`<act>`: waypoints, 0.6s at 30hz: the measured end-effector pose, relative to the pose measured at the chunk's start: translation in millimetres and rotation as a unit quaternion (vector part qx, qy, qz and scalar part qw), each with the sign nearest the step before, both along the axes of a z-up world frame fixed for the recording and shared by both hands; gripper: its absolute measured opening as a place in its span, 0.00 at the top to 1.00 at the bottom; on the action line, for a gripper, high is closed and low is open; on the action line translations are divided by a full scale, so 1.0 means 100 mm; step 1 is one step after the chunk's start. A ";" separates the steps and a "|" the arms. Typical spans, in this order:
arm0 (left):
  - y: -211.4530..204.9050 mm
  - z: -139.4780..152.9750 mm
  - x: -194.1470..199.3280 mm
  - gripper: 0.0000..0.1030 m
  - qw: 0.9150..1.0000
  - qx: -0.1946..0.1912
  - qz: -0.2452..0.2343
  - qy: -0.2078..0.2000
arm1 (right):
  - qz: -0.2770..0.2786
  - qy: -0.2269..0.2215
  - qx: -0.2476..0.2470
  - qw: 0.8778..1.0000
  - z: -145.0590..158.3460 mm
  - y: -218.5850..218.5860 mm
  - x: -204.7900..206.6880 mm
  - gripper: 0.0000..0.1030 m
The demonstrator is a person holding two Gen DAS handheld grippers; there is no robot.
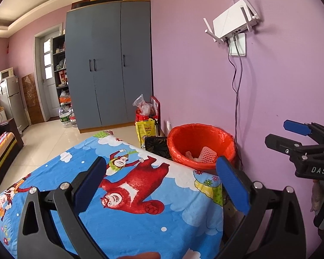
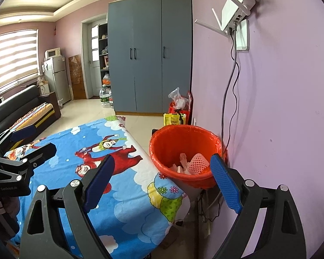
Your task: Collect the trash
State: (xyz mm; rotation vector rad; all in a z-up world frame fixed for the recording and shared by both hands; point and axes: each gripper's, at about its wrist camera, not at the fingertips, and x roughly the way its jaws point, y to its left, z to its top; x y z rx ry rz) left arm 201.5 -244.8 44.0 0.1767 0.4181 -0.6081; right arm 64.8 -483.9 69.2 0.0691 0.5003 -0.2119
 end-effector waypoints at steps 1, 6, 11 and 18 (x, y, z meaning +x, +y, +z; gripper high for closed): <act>-0.01 0.00 -0.01 0.05 1.000 0.000 0.000 0.000 | 0.000 0.000 0.000 1.000 0.00 0.00 0.00 0.18; -0.02 -0.01 -0.02 0.05 1.000 0.002 -0.003 -0.001 | -0.003 -0.001 0.001 1.000 -0.01 -0.02 0.00 0.18; -0.03 -0.01 -0.02 0.05 1.000 0.003 -0.005 0.000 | -0.004 0.001 0.003 1.000 -0.04 -0.01 -0.01 0.18; -0.02 -0.04 0.00 0.05 1.000 0.003 -0.004 0.003 | -0.001 0.003 0.004 1.000 -0.07 0.00 0.02 0.18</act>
